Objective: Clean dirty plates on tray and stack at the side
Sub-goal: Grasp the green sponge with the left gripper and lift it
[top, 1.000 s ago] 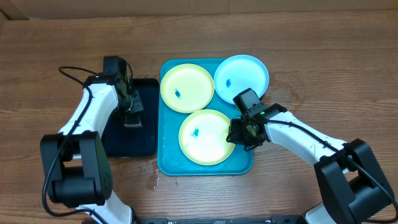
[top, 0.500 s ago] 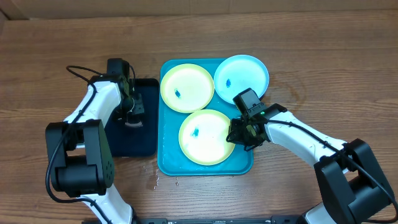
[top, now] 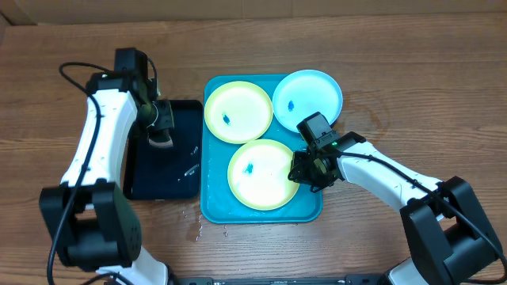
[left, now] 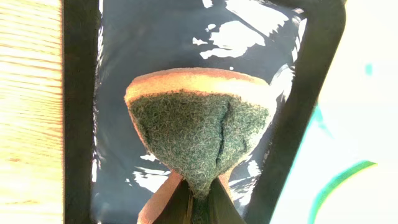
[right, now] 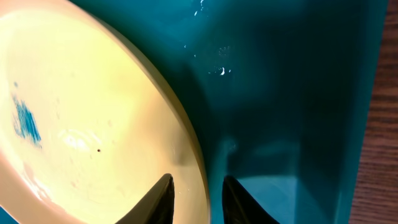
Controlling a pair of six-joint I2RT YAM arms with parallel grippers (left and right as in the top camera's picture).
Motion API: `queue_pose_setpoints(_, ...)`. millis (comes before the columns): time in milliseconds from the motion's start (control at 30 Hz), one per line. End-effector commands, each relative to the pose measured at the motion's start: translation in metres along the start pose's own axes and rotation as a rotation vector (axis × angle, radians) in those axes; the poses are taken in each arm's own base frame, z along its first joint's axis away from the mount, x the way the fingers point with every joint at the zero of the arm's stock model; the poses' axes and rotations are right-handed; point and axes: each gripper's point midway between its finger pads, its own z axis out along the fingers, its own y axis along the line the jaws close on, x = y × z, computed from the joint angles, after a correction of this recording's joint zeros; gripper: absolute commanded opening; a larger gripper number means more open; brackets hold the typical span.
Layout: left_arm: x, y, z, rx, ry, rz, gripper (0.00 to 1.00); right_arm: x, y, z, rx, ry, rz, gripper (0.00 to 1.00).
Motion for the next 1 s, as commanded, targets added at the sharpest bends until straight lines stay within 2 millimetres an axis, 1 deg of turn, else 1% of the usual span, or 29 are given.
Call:
queue_pose_setpoints(0,-0.007,-0.008,-0.03,0.055,-0.076,0.02,0.04,0.003,0.0,0.002,-0.003,0.011,0.004,0.22)
queue_pose_setpoints(67,-0.005,-0.012,-0.036,0.082,-0.082,0.029,0.04,0.003,0.0,0.002,-0.003,0.011,0.004,0.11)
queue_pose_setpoints(133,-0.004,-0.017,-0.041,0.107,-0.089,0.041,0.04,0.004,0.001,0.002,-0.011,0.017,0.004,0.04)
queue_pose_setpoints(200,-0.003,-0.02,-0.046,0.127,-0.1,0.056,0.04,0.005,0.003,0.002,-0.018,0.023,0.017,0.04)
queue_pose_setpoints(467,-0.002,-0.021,-0.065,0.133,-0.152,0.061,0.04,0.007,0.003,0.002,-0.021,0.031,0.056,0.04)
queue_pose_setpoints(500,-0.002,-0.021,-0.066,0.133,-0.154,0.061,0.04,0.007,0.003,0.002,-0.021,0.031,0.056,0.05)
queue_pose_setpoints(567,0.0,-0.022,-0.067,0.14,-0.149,0.057,0.04,0.007,0.003,0.002,-0.02,0.031,0.056,0.12)
queue_pose_setpoints(600,0.002,-0.025,-0.067,0.159,-0.142,0.054,0.04,0.007,0.003,0.002,-0.02,0.031,0.056,0.13)
queue_pose_setpoints(667,0.008,-0.042,-0.068,0.243,-0.116,0.068,0.04,0.007,0.003,0.002,-0.021,0.03,0.056,0.13)
queue_pose_setpoints(733,0.018,-0.058,-0.064,0.284,-0.084,0.102,0.04,0.007,0.003,0.002,-0.021,0.03,0.056,0.11)
queue_pose_setpoints(767,0.025,-0.067,-0.06,0.288,-0.066,0.128,0.04,0.007,0.003,0.002,-0.021,0.03,0.056,0.09)
queue_pose_setpoints(933,0.05,-0.104,-0.037,0.307,-0.023,0.243,0.04,0.007,0.003,0.002,-0.02,0.031,0.056,0.1)
queue_pose_setpoints(967,0.062,-0.119,-0.028,0.321,-0.008,0.291,0.04,0.008,0.002,0.002,-0.017,0.035,0.057,0.08)
